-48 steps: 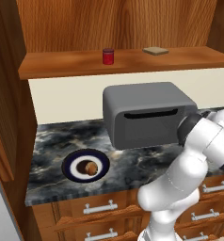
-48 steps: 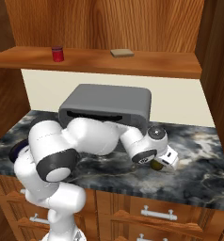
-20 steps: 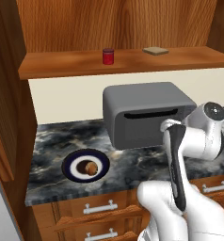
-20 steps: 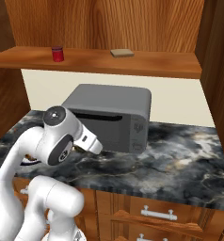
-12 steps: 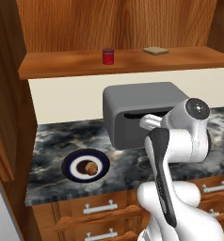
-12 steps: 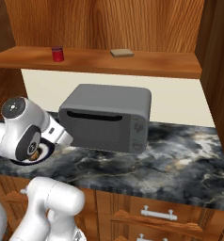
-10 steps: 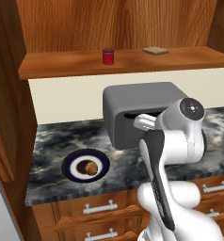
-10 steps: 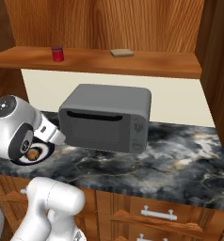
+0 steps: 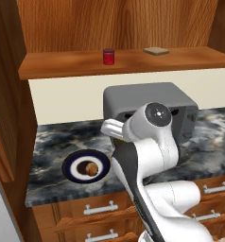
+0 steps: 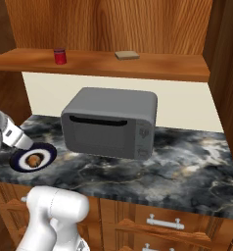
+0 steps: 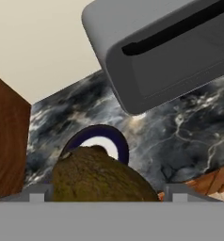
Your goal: Pick the avocado and bread from the counter and place them on the plate. Then pick the jam from the cabinet and place it next to the plate. Lastly close the cabinet door.
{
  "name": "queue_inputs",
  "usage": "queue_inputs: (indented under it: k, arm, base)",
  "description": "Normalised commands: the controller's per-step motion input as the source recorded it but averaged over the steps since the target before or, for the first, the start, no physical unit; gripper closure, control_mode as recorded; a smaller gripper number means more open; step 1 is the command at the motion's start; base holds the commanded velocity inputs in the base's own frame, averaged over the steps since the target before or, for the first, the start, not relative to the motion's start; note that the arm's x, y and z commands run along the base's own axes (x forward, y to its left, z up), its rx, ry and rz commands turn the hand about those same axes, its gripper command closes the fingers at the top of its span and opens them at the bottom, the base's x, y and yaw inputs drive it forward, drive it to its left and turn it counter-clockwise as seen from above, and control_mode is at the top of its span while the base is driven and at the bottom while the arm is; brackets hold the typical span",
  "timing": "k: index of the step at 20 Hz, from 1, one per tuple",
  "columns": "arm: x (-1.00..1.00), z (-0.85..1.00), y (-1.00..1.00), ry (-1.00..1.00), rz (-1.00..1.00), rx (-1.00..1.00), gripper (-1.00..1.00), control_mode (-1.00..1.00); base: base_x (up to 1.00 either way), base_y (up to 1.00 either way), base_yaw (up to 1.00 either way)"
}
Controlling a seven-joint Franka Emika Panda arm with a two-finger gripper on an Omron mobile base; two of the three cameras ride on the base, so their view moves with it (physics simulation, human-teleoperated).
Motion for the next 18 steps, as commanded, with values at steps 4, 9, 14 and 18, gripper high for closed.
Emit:
queue_inputs:
  k: [4,9,14,18]
  arm:
    - [0.34,-0.14,1.00,0.00,0.00,0.01,1.00,-1.00]
    - [0.55,-0.12,0.66,0.06,0.00,-0.04,1.00,-1.00]
    - [0.72,-0.06,0.05,0.24,0.00,-0.01,1.00,-1.00]
    - [0.14,-0.06,0.01,0.06,0.01,-0.01,1.00,-1.00]
  base:
    - [0.00,0.00,0.00]
    - [0.00,0.00,0.00]
    - [0.00,0.00,0.00]
    - [0.00,0.00,0.00]
